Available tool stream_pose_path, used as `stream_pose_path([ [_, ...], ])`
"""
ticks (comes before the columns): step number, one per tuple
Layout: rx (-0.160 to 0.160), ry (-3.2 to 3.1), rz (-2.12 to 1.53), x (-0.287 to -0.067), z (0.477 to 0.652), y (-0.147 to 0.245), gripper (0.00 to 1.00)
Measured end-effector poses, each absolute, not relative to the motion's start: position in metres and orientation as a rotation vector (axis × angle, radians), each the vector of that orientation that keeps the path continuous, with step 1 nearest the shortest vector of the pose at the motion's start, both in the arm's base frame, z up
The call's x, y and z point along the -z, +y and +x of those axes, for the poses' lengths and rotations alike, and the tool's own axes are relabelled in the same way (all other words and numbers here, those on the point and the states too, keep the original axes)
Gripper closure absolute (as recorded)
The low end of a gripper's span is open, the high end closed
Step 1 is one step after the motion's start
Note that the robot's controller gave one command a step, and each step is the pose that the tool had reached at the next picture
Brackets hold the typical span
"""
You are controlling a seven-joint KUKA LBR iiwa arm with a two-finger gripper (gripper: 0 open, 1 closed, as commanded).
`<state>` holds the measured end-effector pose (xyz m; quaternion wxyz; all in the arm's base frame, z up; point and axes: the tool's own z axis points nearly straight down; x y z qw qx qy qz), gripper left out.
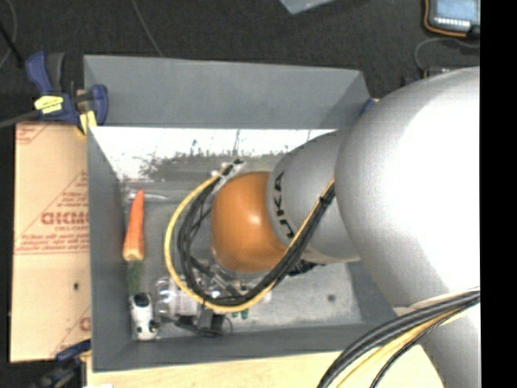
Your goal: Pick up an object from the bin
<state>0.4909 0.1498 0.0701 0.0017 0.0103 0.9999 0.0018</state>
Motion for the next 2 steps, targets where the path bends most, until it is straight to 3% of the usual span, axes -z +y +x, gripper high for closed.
stream_pose_path([
  [2,-0.006,3.138,0.033,-0.0701,0.4909,0.1498,1.0],
])
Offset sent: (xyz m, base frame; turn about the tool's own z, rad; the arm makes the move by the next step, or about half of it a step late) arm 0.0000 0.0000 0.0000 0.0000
